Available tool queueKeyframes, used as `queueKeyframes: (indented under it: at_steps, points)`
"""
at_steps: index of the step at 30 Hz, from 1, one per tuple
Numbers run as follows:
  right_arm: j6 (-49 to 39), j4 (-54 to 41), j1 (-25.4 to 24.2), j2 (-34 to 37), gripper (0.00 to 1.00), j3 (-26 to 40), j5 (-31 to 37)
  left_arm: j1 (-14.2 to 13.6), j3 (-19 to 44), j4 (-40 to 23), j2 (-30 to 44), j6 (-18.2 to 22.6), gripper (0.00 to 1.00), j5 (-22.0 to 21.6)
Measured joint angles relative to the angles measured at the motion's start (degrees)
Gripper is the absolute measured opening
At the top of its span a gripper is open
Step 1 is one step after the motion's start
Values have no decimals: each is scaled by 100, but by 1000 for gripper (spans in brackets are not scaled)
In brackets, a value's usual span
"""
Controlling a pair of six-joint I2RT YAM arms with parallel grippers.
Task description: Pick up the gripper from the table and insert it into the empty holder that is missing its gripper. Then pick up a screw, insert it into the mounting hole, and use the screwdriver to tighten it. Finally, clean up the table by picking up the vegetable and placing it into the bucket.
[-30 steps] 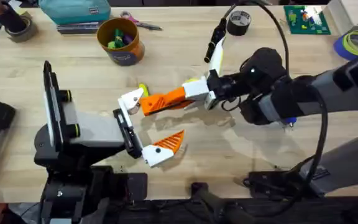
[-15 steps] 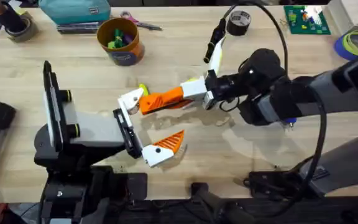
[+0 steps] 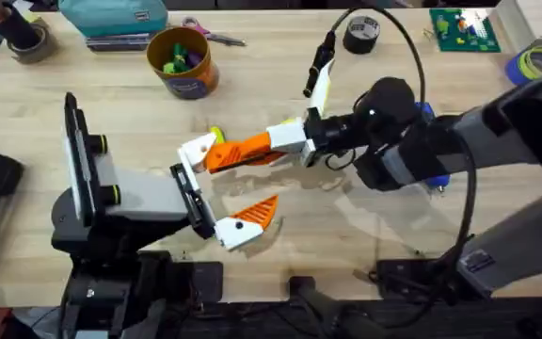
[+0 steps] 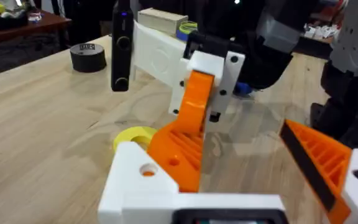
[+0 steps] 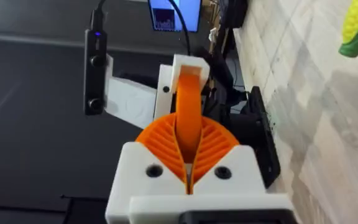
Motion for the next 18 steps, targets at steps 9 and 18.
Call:
queueKeyframes:
  at_steps: [9, 18]
  points:
    - [78, 29, 44, 239, 8, 263, 19, 0, 0, -1, 0, -60, 986, 2]
    - [112, -97, 121, 282, 8, 433, 19, 0, 0, 2, 0, -39, 986, 3]
